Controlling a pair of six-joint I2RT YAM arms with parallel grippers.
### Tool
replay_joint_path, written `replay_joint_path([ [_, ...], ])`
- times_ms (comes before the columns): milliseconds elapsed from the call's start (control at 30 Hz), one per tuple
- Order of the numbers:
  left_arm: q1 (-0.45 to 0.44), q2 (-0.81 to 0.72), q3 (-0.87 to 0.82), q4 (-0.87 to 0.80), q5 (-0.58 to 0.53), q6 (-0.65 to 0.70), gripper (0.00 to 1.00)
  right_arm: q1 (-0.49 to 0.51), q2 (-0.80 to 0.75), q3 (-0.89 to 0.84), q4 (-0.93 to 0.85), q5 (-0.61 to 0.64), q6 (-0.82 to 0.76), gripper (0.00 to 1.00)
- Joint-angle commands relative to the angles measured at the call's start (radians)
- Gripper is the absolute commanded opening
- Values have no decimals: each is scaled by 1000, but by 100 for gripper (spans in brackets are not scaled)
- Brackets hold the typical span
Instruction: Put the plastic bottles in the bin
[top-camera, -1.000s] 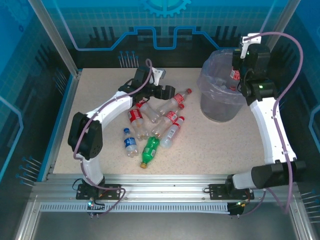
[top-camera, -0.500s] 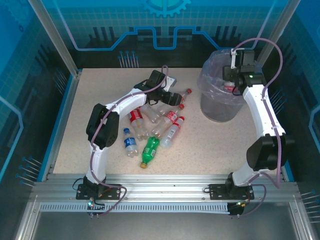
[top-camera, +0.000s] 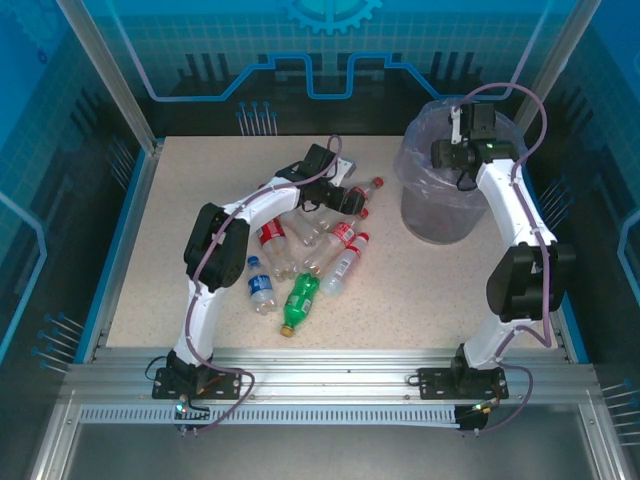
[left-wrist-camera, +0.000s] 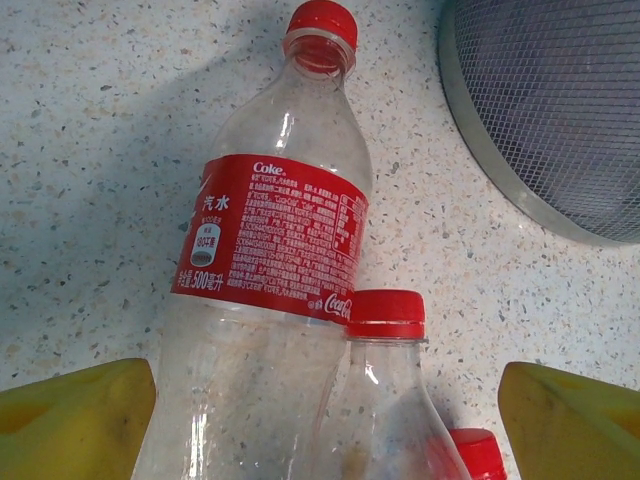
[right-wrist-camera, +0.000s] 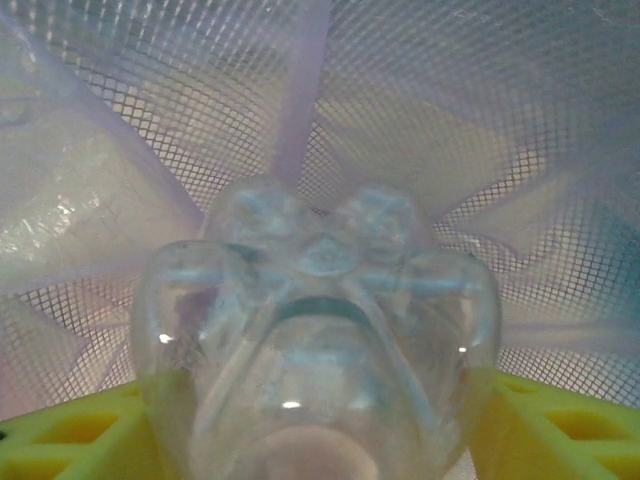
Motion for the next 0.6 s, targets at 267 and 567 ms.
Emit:
replay_joint_path([
  [267,-3,57,56,-43,2,49,90,-15,-38,170,-133,-28,-3,97],
  [567,-15,85,70,-103,-57,115,87,-15,-204,144,-194,-124,48,100],
])
